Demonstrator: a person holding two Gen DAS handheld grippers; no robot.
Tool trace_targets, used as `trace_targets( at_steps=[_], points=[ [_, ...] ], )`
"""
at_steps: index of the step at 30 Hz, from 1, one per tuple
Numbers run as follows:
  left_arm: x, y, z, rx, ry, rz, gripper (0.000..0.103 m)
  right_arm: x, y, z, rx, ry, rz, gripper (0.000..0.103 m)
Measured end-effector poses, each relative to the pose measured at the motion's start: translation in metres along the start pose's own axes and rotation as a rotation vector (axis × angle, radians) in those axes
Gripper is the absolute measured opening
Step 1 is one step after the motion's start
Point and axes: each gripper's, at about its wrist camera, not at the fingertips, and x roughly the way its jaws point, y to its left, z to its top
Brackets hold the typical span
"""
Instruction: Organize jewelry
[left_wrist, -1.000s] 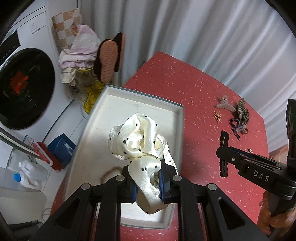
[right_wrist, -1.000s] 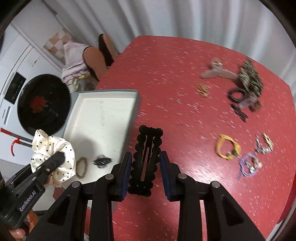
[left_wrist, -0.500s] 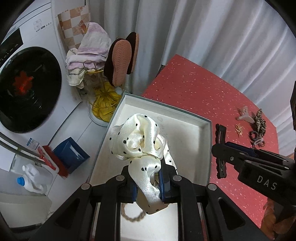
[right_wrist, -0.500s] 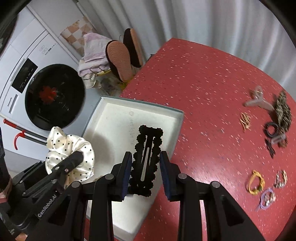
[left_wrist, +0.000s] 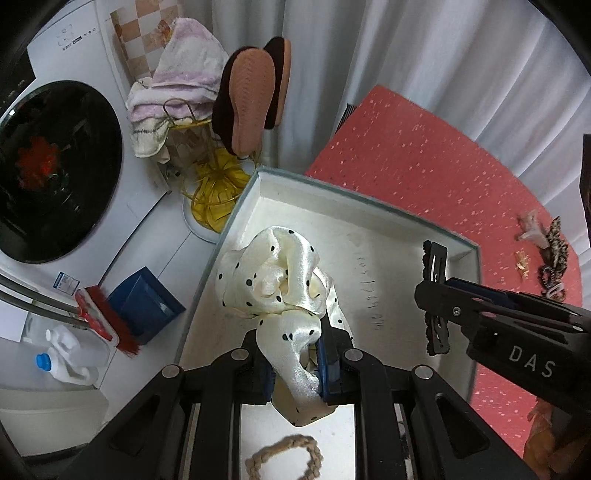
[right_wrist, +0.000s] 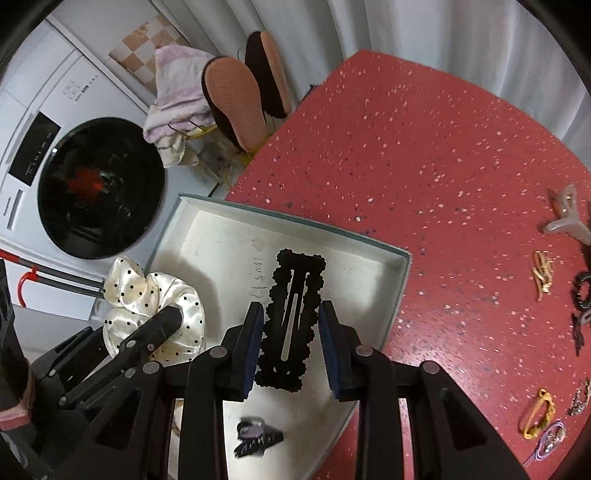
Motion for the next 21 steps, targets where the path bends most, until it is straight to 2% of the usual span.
trace_targets(
  at_steps=[5,9,11,13,15,18,21],
  points=[
    [0.013,-0.001,-0.005,0.016,0.027,0.015,0.019,0.024,-0.008,-0.001,0.024,0.053,-0.004,0.033],
    [0.016,-0.003,-0.008,0.024,0.03,0.03,0.02,0.024,-0.006,0.001,0.013,0.05,-0.008,0.034],
    [0.015,-0.004,-0.008,0.028,0.028,0.042,0.033,0.025,-0.006,0.002,0.013,0.058,-0.011,0.034],
    [0.011,-0.005,-0.009,0.032,0.013,0.059,0.068,0.024,-0.007,0.003,0.017,0.062,-0.008,0.034],
    [0.006,-0.005,-0.01,0.033,-0.015,0.067,0.069,0.024,-0.007,0.003,0.025,0.07,0.005,0.037],
    [0.006,-0.005,-0.011,0.044,0.004,0.073,0.069,0.022,-0.007,0.001,0.022,0.065,0.007,0.047],
    [0.006,-0.004,-0.012,0.036,0.012,0.076,0.069,0.014,-0.008,0.002,0.035,0.053,0.019,0.05]
  ],
)
